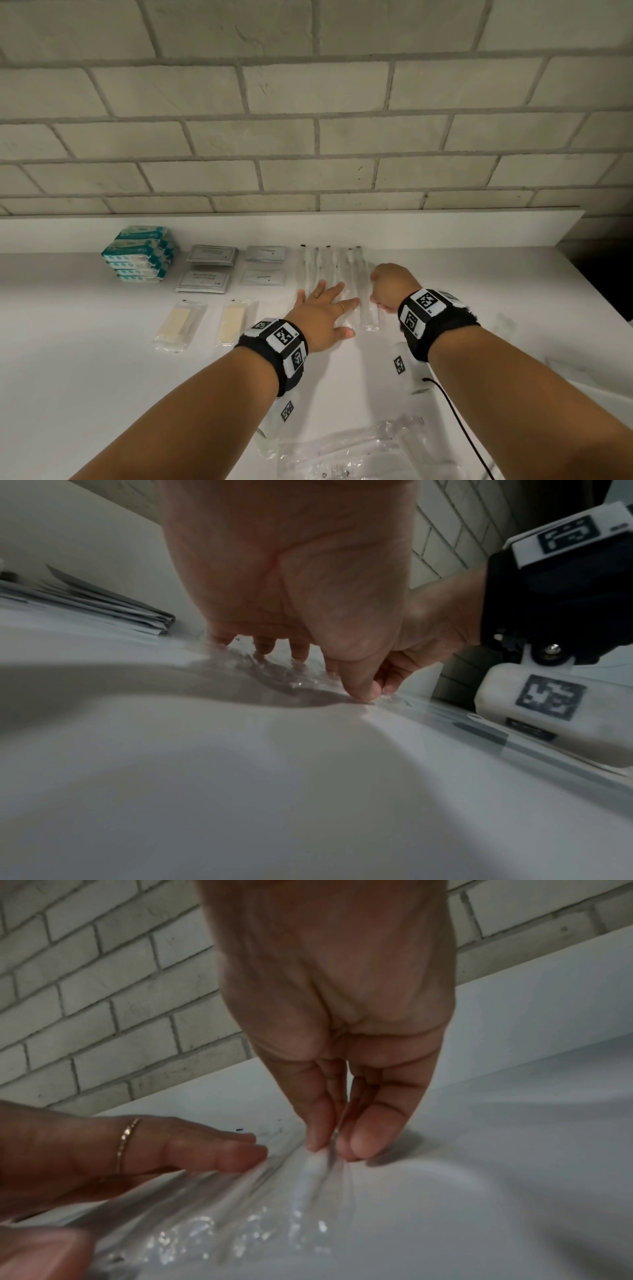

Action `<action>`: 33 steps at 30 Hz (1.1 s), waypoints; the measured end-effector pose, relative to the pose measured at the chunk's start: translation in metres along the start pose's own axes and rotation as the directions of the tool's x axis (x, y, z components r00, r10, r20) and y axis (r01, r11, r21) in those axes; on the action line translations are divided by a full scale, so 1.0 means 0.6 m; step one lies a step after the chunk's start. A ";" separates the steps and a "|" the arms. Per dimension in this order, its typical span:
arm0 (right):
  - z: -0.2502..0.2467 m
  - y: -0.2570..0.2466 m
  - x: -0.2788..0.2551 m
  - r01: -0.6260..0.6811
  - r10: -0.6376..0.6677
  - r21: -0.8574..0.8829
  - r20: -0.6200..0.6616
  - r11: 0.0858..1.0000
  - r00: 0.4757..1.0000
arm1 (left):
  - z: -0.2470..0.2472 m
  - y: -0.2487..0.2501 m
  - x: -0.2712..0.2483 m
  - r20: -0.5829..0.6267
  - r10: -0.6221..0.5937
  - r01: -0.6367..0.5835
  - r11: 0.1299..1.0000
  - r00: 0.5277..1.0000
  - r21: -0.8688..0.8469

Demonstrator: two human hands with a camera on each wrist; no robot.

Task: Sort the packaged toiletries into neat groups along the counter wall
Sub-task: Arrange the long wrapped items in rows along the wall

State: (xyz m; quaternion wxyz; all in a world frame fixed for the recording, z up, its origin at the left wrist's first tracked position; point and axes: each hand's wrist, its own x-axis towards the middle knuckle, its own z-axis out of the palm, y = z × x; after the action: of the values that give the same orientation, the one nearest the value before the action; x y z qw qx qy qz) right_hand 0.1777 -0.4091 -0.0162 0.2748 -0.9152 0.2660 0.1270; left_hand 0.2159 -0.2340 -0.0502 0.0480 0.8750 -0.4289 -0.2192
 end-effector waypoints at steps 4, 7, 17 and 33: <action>0.001 0.003 0.002 0.016 -0.015 -0.030 0.005 0.999 1.000 | -0.002 -0.001 0.000 0.005 0.003 -0.003 1.000 1.000 0.003; -0.004 -0.002 -0.010 0.020 -0.017 -0.073 0.034 0.997 0.999 | 0.000 -0.001 0.001 0.003 0.001 -0.001 1.000 1.000 0.009; -0.021 0.041 -0.130 0.106 -0.103 -0.063 0.049 0.992 0.993 | -0.017 0.039 -0.122 -0.263 0.057 -0.089 0.990 0.963 -0.111; 0.110 0.055 -0.344 0.409 -0.364 -0.413 0.187 0.814 0.913 | 0.103 0.071 -0.380 0.122 -0.168 0.164 0.986 0.978 0.043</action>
State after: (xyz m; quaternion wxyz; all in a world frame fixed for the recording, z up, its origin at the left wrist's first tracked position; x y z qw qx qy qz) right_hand -0.0169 -0.3090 -0.0061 0.0917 -0.9807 0.0245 0.1709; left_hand 0.0361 -0.0783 -0.0160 -0.0118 0.8930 -0.3602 -0.2696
